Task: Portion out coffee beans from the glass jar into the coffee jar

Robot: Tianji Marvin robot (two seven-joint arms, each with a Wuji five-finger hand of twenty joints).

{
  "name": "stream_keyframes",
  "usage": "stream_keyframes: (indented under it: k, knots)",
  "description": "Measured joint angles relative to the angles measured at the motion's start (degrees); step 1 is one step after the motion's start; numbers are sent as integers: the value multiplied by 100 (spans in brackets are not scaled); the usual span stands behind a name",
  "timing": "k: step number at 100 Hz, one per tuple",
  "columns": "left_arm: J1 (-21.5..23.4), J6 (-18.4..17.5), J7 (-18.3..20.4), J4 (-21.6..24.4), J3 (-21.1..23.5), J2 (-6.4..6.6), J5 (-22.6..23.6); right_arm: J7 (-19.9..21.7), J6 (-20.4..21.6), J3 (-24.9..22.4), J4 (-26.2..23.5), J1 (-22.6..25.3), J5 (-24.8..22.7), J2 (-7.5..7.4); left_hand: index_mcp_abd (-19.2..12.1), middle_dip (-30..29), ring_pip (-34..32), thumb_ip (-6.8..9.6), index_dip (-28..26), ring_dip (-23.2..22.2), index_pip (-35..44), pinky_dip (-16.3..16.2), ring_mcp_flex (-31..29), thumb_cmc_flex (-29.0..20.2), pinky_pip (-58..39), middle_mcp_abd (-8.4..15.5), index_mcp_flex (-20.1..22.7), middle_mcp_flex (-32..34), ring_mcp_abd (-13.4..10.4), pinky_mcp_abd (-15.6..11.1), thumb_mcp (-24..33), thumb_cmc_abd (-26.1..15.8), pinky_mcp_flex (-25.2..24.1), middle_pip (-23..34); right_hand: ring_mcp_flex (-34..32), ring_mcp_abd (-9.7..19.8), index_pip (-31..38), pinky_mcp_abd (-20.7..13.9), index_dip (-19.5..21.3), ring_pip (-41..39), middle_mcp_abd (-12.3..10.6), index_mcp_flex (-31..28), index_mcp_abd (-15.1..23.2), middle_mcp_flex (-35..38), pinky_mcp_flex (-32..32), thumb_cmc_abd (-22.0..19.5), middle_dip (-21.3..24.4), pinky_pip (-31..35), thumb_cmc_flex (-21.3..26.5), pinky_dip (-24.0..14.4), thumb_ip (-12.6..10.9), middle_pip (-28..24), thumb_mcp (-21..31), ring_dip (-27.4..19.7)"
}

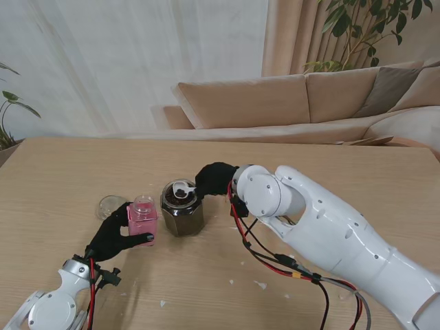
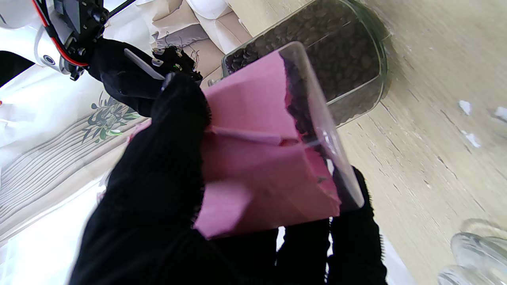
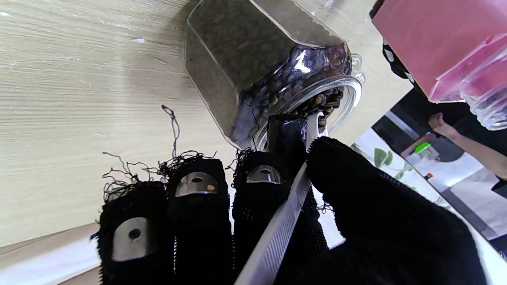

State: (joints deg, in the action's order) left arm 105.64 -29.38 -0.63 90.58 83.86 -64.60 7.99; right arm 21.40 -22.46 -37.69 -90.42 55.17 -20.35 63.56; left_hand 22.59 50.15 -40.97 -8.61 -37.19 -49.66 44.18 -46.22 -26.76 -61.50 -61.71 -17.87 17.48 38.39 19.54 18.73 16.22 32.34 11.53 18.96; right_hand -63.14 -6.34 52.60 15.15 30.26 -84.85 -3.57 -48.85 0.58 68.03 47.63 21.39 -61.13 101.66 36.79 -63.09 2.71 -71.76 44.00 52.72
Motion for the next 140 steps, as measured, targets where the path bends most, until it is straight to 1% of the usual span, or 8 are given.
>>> stream_keyframes:
  k: [18, 33, 62, 73, 86, 96, 127, 140]
  knots:
    - [-12, 53, -3, 0, -47, 5, 29, 1, -104, -234, -181, 177, 42, -13, 0, 0, 0, 0, 0, 0, 0, 0, 0, 0, 0, 0, 0, 0, 0, 0, 0, 0, 0, 0, -1, 0, 0, 0, 0, -1, 3, 0, 0, 0, 1, 0, 0, 35, 2, 0, 0, -7, 0, 0]
    - [-35, 116, -11, 0, -109, 5, 60, -18, -162, -427, -462, 368, -17, -52, 0, 0, 0, 0, 0, 0, 0, 0, 0, 0, 0, 0, 0, 0, 0, 0, 0, 0, 0, 0, -2, 0, 0, 2, -1, -5, 9, 0, 0, 0, 1, 0, 0, 36, 3, 0, 0, -7, 0, 0]
    - [-91, 179, -24, -19, -197, 5, 123, -99, -205, -686, -1111, 749, -353, -127, 0, 0, 0, 0, 0, 0, 0, 0, 0, 0, 0, 0, 0, 0, 0, 0, 0, 0, 0, 0, -2, 0, 0, 8, -2, -60, 28, 0, -4, 0, 2, 0, 0, 37, 24, 0, 0, -9, 0, 0]
    - [-106, 211, -25, -25, -221, 5, 140, -124, -138, -702, -1299, 854, -528, -150, 0, 0, 0, 0, 0, 0, 0, 0, 0, 0, 0, 0, 0, 0, 0, 0, 0, 0, 0, 0, -2, 0, 0, 9, -2, -60, 29, 0, -4, 0, 2, 0, 0, 37, 24, 0, 0, -9, 0, 0]
    - [-111, 238, -25, -25, -242, 5, 166, -178, 38, -703, -1469, 983, -718, -165, 0, 0, 0, 0, 0, 0, 0, 0, 0, 0, 0, 0, 0, 0, 0, 0, 0, 0, 0, 0, -3, 0, 0, 10, -2, -60, 29, 0, -4, 0, 3, 0, 0, 37, 24, 0, 0, -9, 0, 0]
    - [-111, 251, -17, -25, -258, 7, 176, -216, 133, -671, -1574, 1062, -945, -173, 0, 0, 0, 0, 0, 0, 0, 0, 0, 0, 0, 0, 0, 0, 0, 0, 0, 0, 0, 0, -3, 0, 0, 10, -2, -60, 29, 0, -4, 0, 6, 0, 0, 38, 25, 0, 0, -9, 0, 0]
    - [-112, 287, -16, -22, -279, 8, 200, -260, 330, -602, -1812, 1238, -1220, -193, 0, 0, 0, 0, 0, 0, 0, 0, 0, 0, 1, 0, 0, 0, 0, 0, 0, 0, 0, 0, -5, 0, 0, 10, -2, -60, 29, -1, -4, 0, 49, 2, 0, 38, 25, 0, 0, -9, 0, 0]
    - [-113, 289, -11, -20, -289, 10, 200, -283, 445, -517, -1837, 1253, -1527, -201, 0, 0, 0, 0, 0, 0, 0, 0, 0, 0, 1, 0, 0, 0, 0, 0, 0, 0, 0, 0, -6, -1, 0, 10, -2, -61, 29, -1, -4, 1, 50, 2, 0, 38, 25, 0, 0, -9, 0, 0]
